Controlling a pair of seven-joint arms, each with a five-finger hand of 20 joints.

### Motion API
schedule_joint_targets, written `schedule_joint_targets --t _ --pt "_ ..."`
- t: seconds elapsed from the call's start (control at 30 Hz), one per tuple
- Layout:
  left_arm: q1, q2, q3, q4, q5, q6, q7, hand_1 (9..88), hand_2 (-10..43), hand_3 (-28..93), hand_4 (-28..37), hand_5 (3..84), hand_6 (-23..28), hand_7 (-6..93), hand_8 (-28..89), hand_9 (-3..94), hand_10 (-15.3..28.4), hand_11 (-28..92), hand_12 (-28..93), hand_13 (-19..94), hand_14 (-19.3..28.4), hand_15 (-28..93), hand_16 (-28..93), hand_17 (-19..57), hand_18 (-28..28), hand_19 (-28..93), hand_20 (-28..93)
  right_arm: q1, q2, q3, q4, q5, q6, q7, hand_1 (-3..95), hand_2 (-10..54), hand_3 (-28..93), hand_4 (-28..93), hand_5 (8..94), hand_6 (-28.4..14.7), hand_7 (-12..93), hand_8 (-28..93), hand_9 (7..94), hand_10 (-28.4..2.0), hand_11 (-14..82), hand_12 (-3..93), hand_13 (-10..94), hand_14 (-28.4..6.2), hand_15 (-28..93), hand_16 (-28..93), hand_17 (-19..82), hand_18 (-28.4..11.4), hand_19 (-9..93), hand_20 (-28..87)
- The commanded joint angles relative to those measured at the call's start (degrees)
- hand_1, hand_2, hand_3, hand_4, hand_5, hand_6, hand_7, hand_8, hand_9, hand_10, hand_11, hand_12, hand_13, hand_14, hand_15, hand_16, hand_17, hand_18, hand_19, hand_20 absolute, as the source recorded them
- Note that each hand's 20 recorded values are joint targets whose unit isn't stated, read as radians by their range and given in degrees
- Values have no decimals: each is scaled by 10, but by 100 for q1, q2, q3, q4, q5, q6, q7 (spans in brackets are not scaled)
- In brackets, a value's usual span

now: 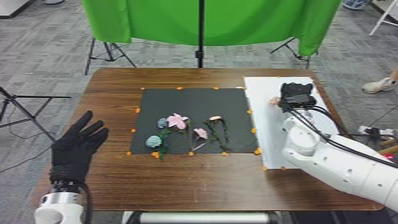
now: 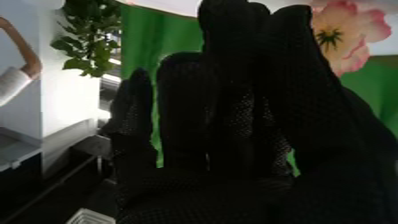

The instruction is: Arrange flowers

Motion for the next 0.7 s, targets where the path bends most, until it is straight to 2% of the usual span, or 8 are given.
schedule_joint_targets --t 0.03,0.07,0.13,0.3,0.4,0.57,0.63,0.7 --pt "78 9 2 18 -39 22 44 210 70 815 -283 371 92 76 -75 337 203 251 106 213 276 588 -113 -81 284 580 14 -88 137 374 -407 254 -337 -136 411 -95 792 -283 663 6 211 -120 680 -108 323 203 589 -89 749 175 201 -225 800 428" --pt "72 10 7 20 -38 21 43 210 70 815 -283 371 92 75 -75 337 203 252 106 213 277 589 -113 -81 284 580 14 -110 140 414 -437 235 -350 -196 374 -95 841 -283 541 -28 202 -146 563 -144 365 163 514 -118 766 148 173 -239 785 427" --pt "49 -53 -23 19 9 -25 -79 210 70 815 -283 372 92 75 -75 337 203 252 107 214 277 588 -113 -81 284 580 14 -206 146 549 -545 319 -513 -310 353 -95 867 -283 444 -61 189 -143 462 -181 378 150 457 -136 783 124 151 -255 774 427" --pt "35 -25 -5 25 3 -27 -42 212 71 814 -283 372 92 76 -75 337 203 250 106 214 278 588 -114 -81 284 579 14 -116 75 377 -552 219 -619 -609 341 -95 875 -283 358 -63 196 -150 392 -204 354 138 407 -150 786 94 128 -272 753 426" --pt "32 -18 -1 24 -17 -14 -1 211 71 815 -283 372 92 76 -75 337 202 250 106 213 278 588 -113 -82 284 579 14 -111 -26 322 -497 231 -793 -631 350 -95 867 -283 358 -20 218 -159 397 -197 347 139 405 -147 787 87 126 -270 748 426" --pt "12 -4 6 21 -31 14 20 211 70 815 -283 372 93 75 -75 336 201 250 107 213 278 588 -114 -82 284 579 15 -108 -129 233 -391 377 -919 -414 364 -95 852 -283 423 33 242 -178 454 -183 315 142 427 -144 767 92 134 -277 735 431" --pt "17 4 16 19 -43 28 34 211 70 815 -283 372 93 75 -75 336 202 250 106 213 278 588 -114 -82 284 579 15 -69 -134 102 -311 291 -769 -311 374 -95 840 -283 473 44 242 -181 491 -176 303 141 447 -143 753 97 143 -278 733 431" --pt "24 -16 1 14 -29 26 12 211 70 815 -283 372 93 74 -75 336 202 251 106 213 277 588 -113 -82 284 579 15 -13 -156 -91 -181 164 -327 -206 397 -95 827 -283 540 50 240 -178 557 -159 292 144 509 -122 722 115 169 -268 746 429"
